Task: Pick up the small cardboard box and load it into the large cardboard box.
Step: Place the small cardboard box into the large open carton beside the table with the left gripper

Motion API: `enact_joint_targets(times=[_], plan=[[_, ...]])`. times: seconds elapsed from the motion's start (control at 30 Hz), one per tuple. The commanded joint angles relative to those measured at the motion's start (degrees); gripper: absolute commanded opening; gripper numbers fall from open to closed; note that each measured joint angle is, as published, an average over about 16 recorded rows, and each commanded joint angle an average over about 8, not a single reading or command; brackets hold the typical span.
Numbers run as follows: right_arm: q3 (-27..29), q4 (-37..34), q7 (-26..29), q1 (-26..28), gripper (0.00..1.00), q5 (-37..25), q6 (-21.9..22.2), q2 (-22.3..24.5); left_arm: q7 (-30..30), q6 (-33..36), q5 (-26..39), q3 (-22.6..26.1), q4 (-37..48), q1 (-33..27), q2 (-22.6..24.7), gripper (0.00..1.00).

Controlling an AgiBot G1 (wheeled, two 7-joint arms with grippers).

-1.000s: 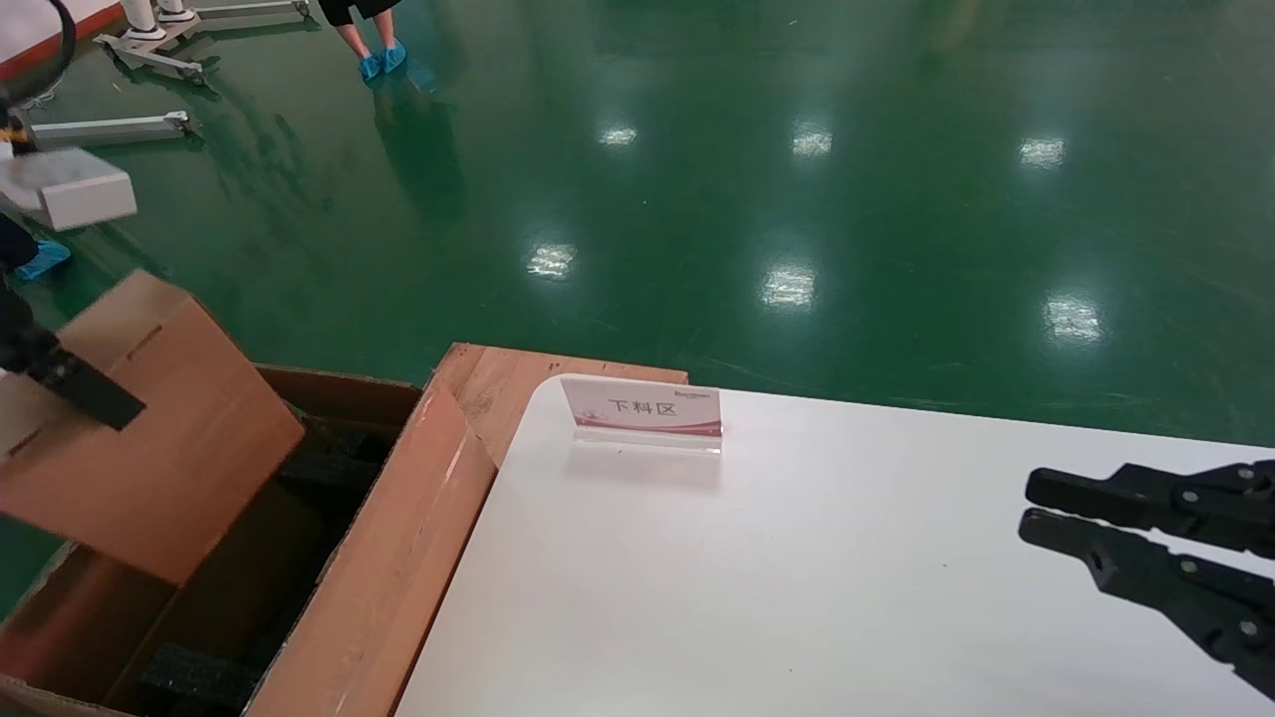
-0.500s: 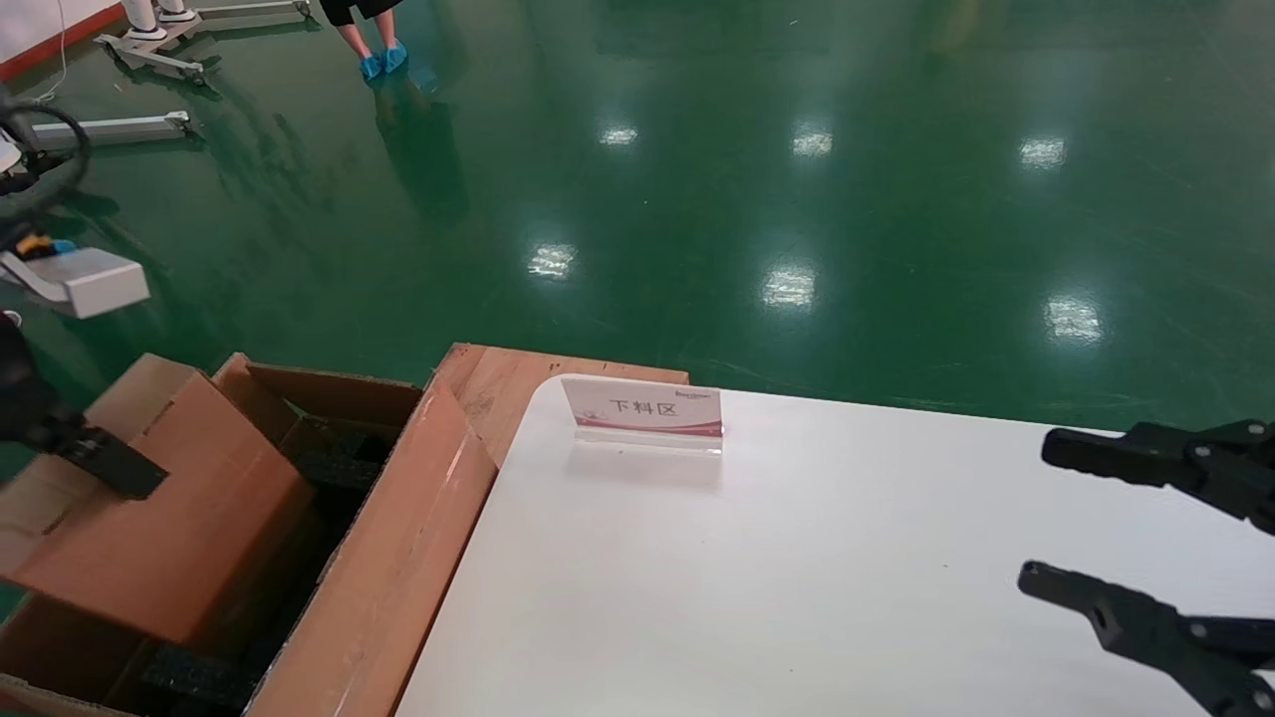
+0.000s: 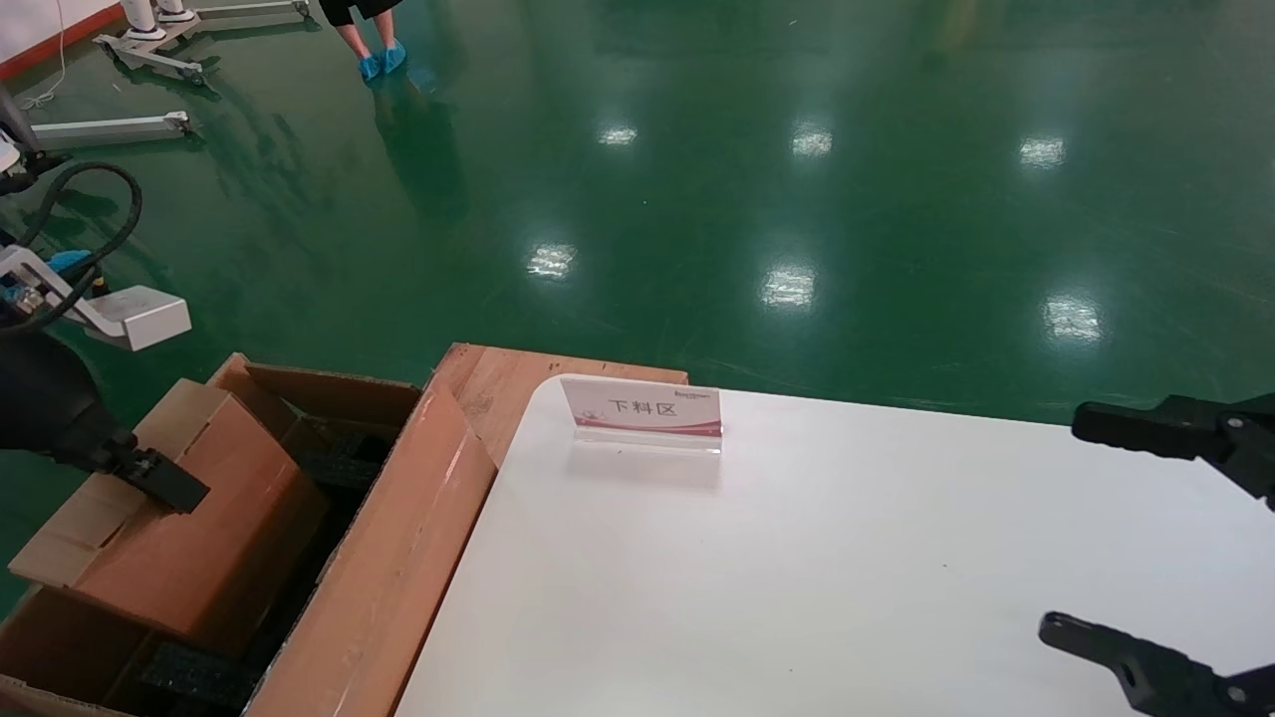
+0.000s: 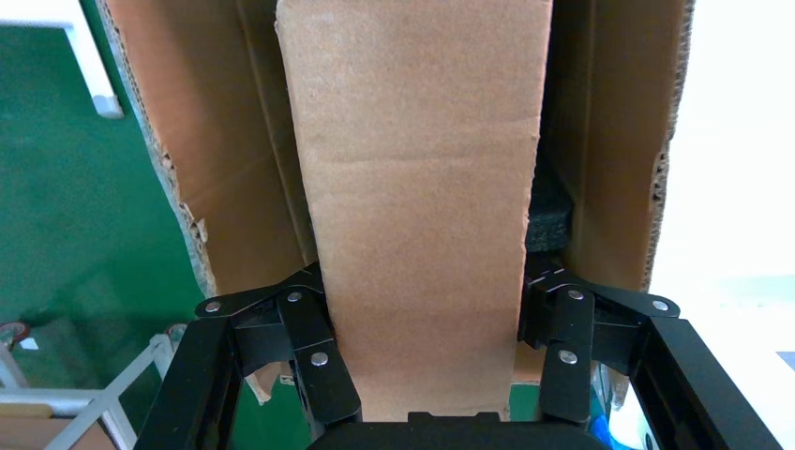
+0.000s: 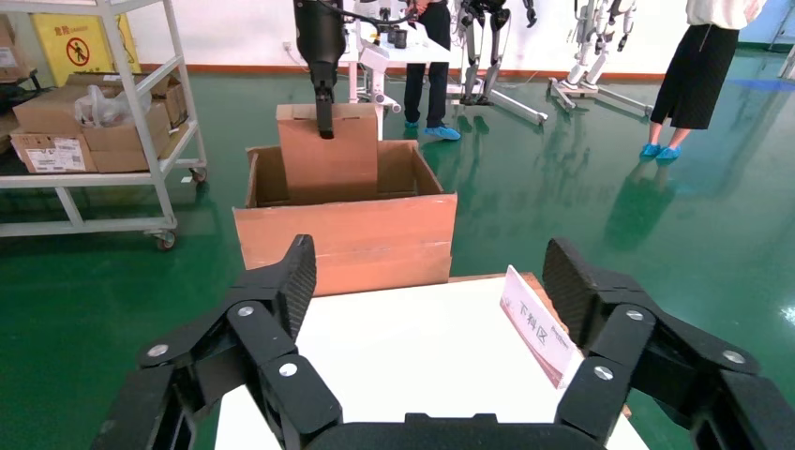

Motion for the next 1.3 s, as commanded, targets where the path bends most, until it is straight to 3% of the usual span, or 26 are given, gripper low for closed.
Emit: enact_joint_targets(times=[0.03,1.3], plan=[[0.0,0.0,0.0,0.0,1.0,0.0,0.0,0.0,0.1,-0.2,0.1,0.1,0.4,0.7,0.0,0.0],[-0.1,0.0,-0.1,0.0,1.0,0.1,0.1,0.1,6.0,-9.0,1.5,0.4,11.5,14.0,1.7,0.0]])
